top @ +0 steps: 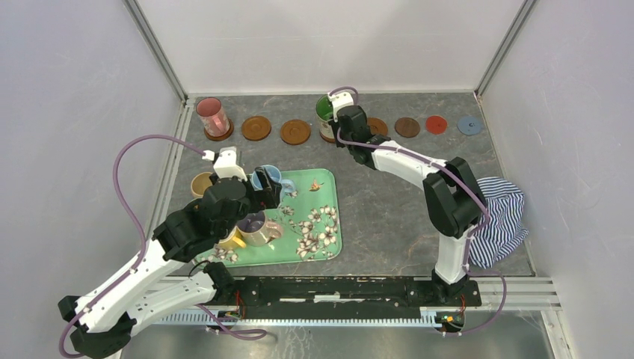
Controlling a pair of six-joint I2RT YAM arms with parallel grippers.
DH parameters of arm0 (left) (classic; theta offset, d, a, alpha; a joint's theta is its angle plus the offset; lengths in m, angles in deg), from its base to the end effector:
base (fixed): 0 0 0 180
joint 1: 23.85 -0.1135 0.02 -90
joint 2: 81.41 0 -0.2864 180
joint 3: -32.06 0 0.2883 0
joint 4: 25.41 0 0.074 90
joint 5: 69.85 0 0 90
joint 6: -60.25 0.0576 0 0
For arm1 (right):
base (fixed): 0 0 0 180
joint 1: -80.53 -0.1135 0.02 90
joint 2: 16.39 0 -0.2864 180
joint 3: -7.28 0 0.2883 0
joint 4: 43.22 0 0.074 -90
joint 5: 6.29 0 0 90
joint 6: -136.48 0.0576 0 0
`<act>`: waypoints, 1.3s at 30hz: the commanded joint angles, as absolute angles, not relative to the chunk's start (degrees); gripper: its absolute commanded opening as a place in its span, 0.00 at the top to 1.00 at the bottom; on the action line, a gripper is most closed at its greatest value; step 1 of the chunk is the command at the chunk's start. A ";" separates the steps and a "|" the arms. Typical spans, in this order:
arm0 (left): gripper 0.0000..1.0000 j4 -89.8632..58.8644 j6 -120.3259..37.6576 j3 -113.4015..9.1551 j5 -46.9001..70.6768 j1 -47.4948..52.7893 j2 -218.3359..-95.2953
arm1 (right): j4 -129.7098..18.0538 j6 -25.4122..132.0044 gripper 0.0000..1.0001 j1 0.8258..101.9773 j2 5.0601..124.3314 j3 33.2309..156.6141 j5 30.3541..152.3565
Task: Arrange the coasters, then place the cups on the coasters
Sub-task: Place the cup on the coaster.
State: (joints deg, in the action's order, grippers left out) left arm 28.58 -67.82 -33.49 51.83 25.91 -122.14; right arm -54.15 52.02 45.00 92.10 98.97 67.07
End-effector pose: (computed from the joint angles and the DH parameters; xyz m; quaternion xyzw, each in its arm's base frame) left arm 0.1342 -0.1118 0.3614 -0.0530 0.8394 -0.1682 0.5141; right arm 0.4174 0.2778 0.2417 -0.1469 0.8375 0.0635 0.5226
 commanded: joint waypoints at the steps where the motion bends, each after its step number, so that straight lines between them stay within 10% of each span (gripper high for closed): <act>1: 0.00 28.93 -66.51 -36.17 53.56 26.16 -121.84 | -39.95 51.07 1.00 46.04 92.23 104.28 67.54; 39: 0.00 30.39 -68.74 -36.78 51.79 26.16 -123.88 | -44.24 54.81 1.00 50.08 104.27 111.93 72.12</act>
State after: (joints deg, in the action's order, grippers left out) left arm 30.88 -67.88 -34.54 51.55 25.91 -123.78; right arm -51.92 54.01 49.92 105.52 107.45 72.08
